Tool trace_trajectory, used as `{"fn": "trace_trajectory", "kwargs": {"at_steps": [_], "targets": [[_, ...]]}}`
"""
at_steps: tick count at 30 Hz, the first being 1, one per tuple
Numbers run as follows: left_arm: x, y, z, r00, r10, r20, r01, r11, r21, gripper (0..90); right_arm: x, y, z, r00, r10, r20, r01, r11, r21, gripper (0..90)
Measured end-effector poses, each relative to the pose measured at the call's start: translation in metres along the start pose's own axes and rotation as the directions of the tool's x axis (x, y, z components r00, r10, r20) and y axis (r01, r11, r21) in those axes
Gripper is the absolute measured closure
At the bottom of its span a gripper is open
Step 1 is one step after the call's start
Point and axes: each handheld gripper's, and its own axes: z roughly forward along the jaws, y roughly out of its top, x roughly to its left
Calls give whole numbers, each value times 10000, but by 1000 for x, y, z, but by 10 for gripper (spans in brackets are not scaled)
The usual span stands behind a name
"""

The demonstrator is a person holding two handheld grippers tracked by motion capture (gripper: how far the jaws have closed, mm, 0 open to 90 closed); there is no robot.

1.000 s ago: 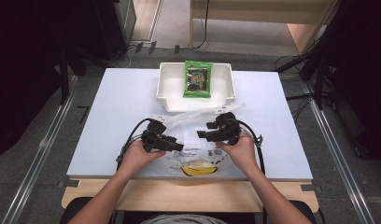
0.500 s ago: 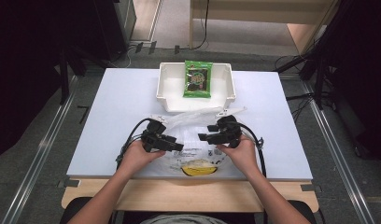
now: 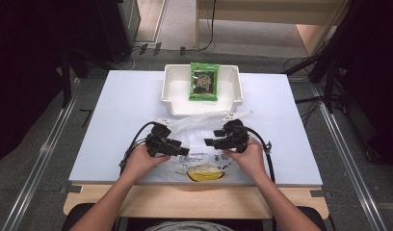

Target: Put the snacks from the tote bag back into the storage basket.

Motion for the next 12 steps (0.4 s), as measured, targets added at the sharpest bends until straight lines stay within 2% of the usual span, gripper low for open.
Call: {"fn": "trace_trajectory", "kwargs": {"at_steps": [7, 11, 12], "targets": [[2, -1, -5, 10000, -31, -63, 30, 9999, -99, 423, 1, 1, 2, 9999, -44, -101, 44, 10000, -5, 418], [1, -2, -9, 9999, 33, -110, -36, 9996, -269, 422, 2, 2, 3, 9996, -77, -271, 77, 10000, 12, 403], [1, -2, -11, 9999, 37, -142, -44, 9990, -439, 421, 2, 3, 3, 9995, -58, -324, 61, 10000, 66, 397]]}}
